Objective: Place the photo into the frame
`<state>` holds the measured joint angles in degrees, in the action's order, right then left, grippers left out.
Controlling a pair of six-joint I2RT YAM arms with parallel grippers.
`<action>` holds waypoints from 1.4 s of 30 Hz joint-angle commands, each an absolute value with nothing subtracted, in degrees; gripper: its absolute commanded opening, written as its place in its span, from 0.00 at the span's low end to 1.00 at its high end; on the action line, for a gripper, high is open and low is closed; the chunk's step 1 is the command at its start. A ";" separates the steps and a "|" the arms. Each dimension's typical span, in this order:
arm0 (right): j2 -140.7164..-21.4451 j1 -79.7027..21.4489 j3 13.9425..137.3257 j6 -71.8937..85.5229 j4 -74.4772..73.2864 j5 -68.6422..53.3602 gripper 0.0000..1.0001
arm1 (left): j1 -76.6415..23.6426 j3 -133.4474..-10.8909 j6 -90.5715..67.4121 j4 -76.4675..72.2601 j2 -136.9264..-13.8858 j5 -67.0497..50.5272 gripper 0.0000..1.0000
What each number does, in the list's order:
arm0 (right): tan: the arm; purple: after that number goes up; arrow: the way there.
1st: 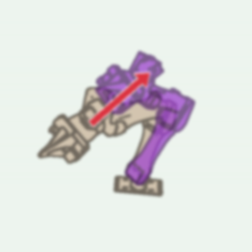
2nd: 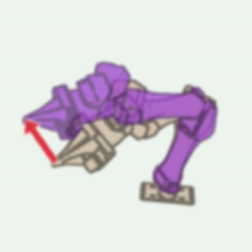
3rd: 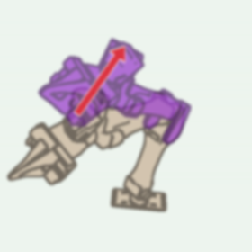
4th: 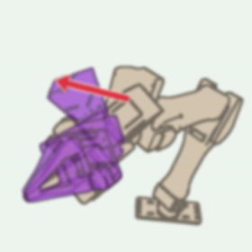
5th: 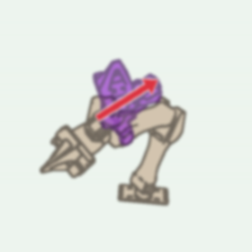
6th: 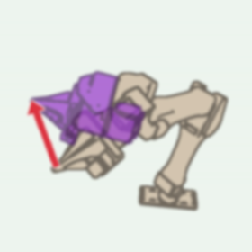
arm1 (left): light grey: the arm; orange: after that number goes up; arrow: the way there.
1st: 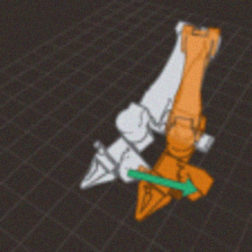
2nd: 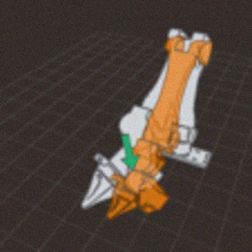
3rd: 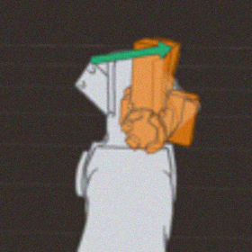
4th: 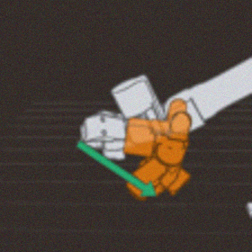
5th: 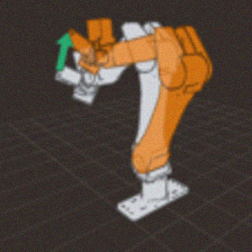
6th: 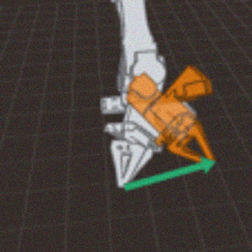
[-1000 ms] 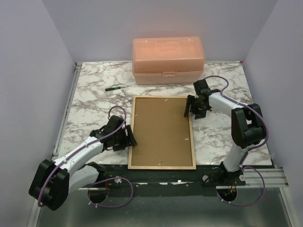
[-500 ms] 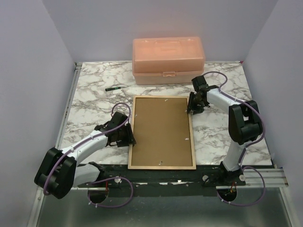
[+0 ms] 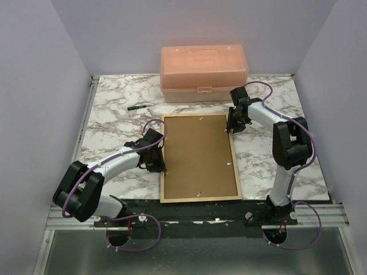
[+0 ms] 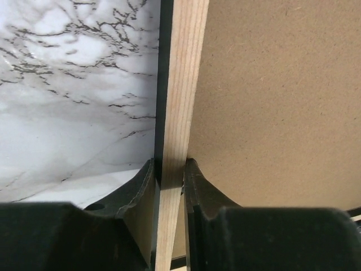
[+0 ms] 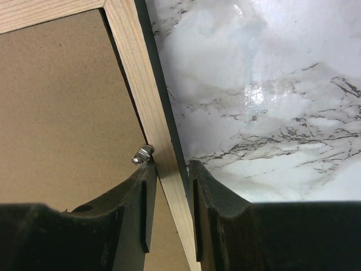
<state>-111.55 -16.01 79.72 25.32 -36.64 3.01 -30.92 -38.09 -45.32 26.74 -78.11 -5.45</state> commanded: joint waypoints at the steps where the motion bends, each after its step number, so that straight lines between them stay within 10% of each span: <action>1: -114.03 -15.73 81.53 24.85 -35.83 4.02 0.36 | -32.60 -36.76 -44.28 29.12 -82.43 -0.44 0.19; 12: -115.71 -15.73 83.95 24.21 -32.77 3.24 0.62 | -34.43 -38.73 -44.11 30.90 -84.65 3.23 0.11; 21: -115.67 -15.68 83.57 23.55 -32.22 1.61 0.62 | -34.80 -39.47 -43.85 31.55 -85.35 3.60 0.09; 42: -112.81 -15.72 79.92 26.24 -31.21 10.68 0.27 | -34.98 -40.17 -42.83 31.95 -86.08 3.78 0.02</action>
